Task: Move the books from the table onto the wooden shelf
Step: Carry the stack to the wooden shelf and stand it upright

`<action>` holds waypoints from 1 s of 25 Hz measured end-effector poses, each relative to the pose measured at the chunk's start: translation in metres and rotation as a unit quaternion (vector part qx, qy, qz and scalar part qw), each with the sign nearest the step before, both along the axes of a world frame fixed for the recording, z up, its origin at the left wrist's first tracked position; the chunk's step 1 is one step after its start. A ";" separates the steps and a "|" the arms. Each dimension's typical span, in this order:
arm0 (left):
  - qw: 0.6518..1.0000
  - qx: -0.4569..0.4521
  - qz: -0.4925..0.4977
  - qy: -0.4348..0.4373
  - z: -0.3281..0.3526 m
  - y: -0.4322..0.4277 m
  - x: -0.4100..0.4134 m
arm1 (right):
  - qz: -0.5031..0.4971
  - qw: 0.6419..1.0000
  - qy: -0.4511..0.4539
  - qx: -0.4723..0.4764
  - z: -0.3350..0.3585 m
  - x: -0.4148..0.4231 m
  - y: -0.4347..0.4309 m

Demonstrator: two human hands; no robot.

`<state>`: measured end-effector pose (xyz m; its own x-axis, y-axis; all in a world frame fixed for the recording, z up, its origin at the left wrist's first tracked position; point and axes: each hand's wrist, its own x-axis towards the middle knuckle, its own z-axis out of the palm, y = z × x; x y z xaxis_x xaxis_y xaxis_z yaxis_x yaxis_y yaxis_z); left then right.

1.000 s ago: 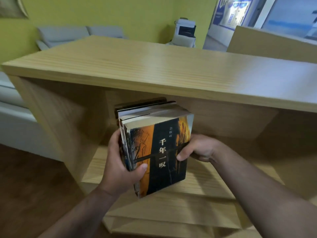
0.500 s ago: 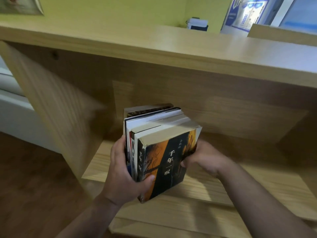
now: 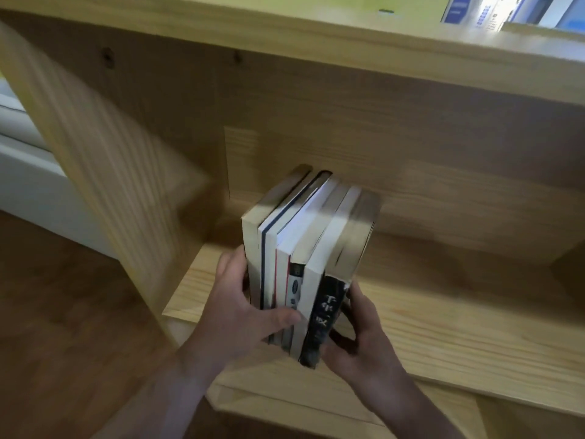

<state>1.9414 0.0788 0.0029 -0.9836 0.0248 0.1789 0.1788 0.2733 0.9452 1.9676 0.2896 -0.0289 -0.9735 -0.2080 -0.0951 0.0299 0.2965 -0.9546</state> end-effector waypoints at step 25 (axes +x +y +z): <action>0.980 -0.080 0.174 -0.050 -0.006 -0.023 -0.077 | -0.002 0.986 0.094 0.139 0.010 -0.129 -0.069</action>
